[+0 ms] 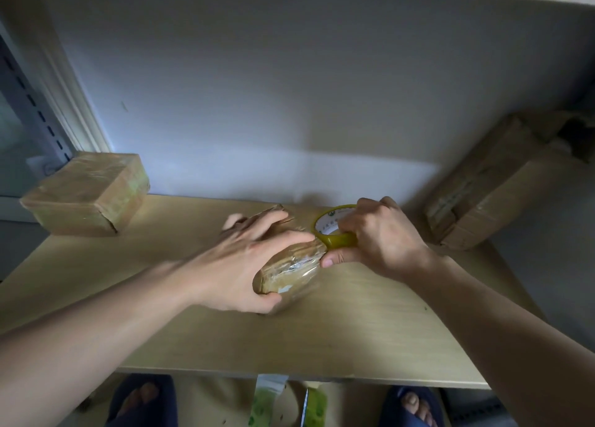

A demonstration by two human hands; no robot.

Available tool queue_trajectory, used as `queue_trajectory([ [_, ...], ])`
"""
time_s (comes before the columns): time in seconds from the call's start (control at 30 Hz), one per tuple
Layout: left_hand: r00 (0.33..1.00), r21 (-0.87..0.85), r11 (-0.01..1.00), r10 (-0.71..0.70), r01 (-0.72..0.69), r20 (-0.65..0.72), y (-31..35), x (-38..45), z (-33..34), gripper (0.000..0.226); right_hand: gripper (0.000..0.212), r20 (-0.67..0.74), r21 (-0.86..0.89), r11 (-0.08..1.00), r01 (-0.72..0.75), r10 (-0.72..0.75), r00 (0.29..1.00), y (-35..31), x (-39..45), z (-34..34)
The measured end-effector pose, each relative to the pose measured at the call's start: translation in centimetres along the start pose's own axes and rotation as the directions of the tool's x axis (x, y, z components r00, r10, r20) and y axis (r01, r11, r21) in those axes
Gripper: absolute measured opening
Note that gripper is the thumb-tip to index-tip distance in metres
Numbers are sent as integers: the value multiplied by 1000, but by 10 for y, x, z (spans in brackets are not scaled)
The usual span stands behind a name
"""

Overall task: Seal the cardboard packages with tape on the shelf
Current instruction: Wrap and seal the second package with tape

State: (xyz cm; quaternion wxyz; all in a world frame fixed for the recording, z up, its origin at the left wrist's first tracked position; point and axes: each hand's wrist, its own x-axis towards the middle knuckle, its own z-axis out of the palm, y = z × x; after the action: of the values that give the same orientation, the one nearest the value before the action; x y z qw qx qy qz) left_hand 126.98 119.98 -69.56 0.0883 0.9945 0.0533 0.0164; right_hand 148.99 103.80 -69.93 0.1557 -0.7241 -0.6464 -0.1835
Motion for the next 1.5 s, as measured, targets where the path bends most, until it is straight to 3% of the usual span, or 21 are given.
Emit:
queue_trajectory([
  [0.17, 988, 151, 981, -133, 120, 77, 10, 3, -11, 107, 69, -50, -38, 999, 39, -41, 998, -9, -5, 1],
  [0.3, 950, 161, 936, -311, 312, -30, 44, 18, -3, 90, 67, -84, -97, 995, 29, -37, 996, -16, -14, 1],
  [0.37, 940, 175, 924, -328, 339, -91, 49, 25, 5, 88, 69, -71, -98, 995, 15, -22, 997, -17, -17, -3],
  [0.47, 957, 200, 938, -263, 283, -122, 36, 25, 9, 106, 62, -15, 37, 999, 16, -15, 1000, -15, -22, -10],
  [0.6, 990, 91, 986, -138, 140, -27, 10, 14, -3, 105, 46, 205, 284, 958, -42, -18, 979, -11, -30, -26],
  [0.67, 994, 66, 992, -105, 105, 5, 0, 12, -7, 104, 39, 248, 240, 971, -8, -53, 967, -12, -30, -33],
  [0.77, 998, 89, 994, -63, 61, 27, -5, 14, -7, 100, 38, 182, -34, 996, 77, -69, 981, -15, -22, -34],
  [0.83, 997, 95, 995, -47, 41, 63, -7, 12, -10, 98, 44, 129, -162, 985, 50, -29, 991, -17, -15, -30],
  [0.93, 990, 63, 998, -13, 4, 139, -10, 8, -13, 96, 58, 125, -204, 979, 3, 23, 992, -17, -4, -27],
  [1.07, 984, 55, 997, 45, -55, 172, -13, 7, -16, 93, 91, 365, -267, 957, -112, 209, 907, -19, 11, -27],
  [1.17, 983, 38, 996, 76, -83, 166, -17, 7, -15, 92, 97, 357, -237, 962, -138, 218, 908, -19, 13, -28],
  [1.23, 983, 24, 998, 55, -60, 174, -20, 3, -17, 93, 93, 358, -206, 973, -101, 171, 918, -18, 11, -28],
  [1.33, 987, 125, 992, -20, 0, 160, -15, -2, -23, 94, 61, 355, 52, 996, -76, 52, 933, -22, 4, -39],
  [1.4, 983, 144, 981, -144, 127, 112, 3, -4, -24, 90, 52, 423, 80, 992, -92, 50, 905, -26, -1, -49],
  [1.5, 935, 13, 936, -351, 351, 55, 40, 3, -15, 82, 53, 463, 56, 996, -76, 41, 886, -29, -8, -54],
])
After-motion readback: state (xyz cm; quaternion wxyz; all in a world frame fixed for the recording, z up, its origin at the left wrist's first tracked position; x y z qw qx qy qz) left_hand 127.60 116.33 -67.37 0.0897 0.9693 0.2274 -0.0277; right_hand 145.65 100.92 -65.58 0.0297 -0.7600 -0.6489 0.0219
